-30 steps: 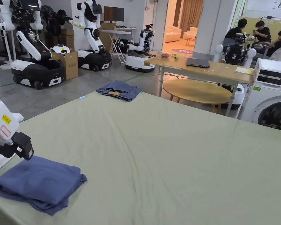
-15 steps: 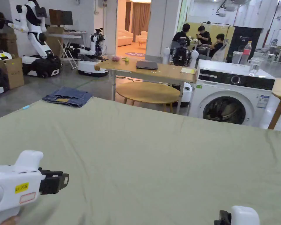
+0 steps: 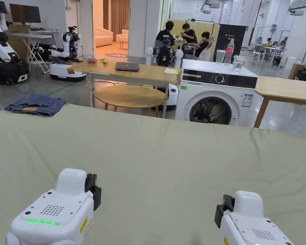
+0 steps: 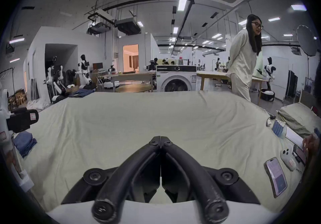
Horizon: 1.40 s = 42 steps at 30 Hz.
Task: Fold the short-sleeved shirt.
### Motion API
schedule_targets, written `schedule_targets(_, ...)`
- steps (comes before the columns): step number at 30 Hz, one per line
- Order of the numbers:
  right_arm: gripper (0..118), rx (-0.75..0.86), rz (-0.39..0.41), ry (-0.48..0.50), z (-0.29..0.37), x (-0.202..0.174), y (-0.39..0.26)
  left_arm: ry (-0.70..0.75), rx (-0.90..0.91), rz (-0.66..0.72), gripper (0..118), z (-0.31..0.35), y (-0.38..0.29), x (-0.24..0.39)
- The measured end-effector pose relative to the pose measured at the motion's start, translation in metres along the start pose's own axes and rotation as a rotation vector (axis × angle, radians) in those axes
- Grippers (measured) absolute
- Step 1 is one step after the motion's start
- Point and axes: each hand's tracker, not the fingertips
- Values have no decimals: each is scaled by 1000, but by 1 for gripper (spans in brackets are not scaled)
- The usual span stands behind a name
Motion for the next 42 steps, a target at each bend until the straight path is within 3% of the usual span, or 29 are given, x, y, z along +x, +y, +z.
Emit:
schedule_targets(30, 0, 63, 7, 8, 4, -3, -2, -2, 59, 34, 0, 5, 5, 16)
schedule_targets(33, 0, 64, 16, 4, 5, -4, -2, -1, 46, 28, 11, 4, 5, 16)
schedule_targets(36, 3, 66, 29, -3, 5, -5, -2, -5, 46, 26, 32, 3, 5, 17)
schedule_targets(38, 7, 67, 37, -8, 5, -6, -2, -4, 47, 31, 34, 2, 6, 18)
schedule_targets(42, 51, 75, 34, -12, 3, -4, 0, 6, 49, 44, 60, 2, 7, 18)
